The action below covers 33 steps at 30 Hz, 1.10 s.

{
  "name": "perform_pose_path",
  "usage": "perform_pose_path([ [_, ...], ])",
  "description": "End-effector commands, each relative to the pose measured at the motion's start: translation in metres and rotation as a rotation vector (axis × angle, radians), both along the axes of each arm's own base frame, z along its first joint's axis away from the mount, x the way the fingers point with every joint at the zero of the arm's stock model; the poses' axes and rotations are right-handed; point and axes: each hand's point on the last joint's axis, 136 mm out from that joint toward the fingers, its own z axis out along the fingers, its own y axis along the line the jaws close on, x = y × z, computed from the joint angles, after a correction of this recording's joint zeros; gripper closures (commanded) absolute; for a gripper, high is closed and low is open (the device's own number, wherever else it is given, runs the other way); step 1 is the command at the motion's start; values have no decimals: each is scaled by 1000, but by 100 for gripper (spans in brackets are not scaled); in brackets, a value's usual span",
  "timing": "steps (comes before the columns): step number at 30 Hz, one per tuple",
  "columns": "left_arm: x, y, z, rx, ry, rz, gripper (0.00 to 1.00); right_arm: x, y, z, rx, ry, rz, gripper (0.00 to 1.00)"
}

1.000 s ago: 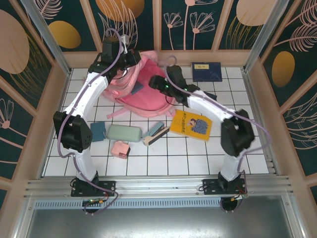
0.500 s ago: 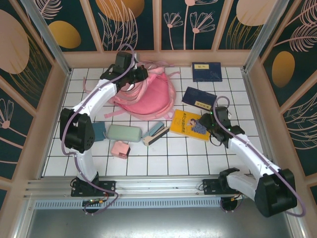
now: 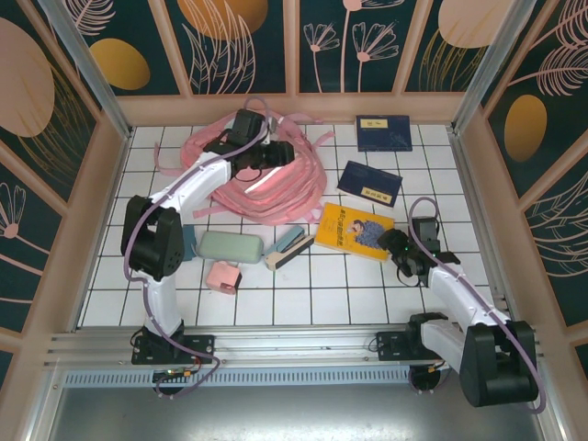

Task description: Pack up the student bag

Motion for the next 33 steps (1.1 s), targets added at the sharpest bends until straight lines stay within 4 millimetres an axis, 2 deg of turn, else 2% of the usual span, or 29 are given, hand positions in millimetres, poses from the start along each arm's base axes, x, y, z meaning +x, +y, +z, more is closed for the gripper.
perform_pose_path([
  [1, -44, -48, -4, -7, 15, -156, 46, 6, 3, 6, 18, -56, 32, 26],
  [6, -84, -87, -38, -41, 109, -228, 46, 10, 5, 8, 39, -79, 48, 26],
  [12, -104, -108, -85, -15, 216, -237, 44, 14, 10, 8, 70, -107, 82, 26],
  [16, -104, -108, -117, 26, 264, -205, 44, 18, 18, 5, 110, -108, 121, 27],
  [21, -100, -99, -146, 85, 290, -155, 44, 19, 20, -1, 121, -92, 142, 27],
  [27, -109, -99, -170, 83, 337, -154, 44, 24, 17, -4, 113, -93, 145, 27],
  [33, -112, -103, -176, 65, 355, -167, 45, 32, 19, -10, 128, -78, 154, 28],
])
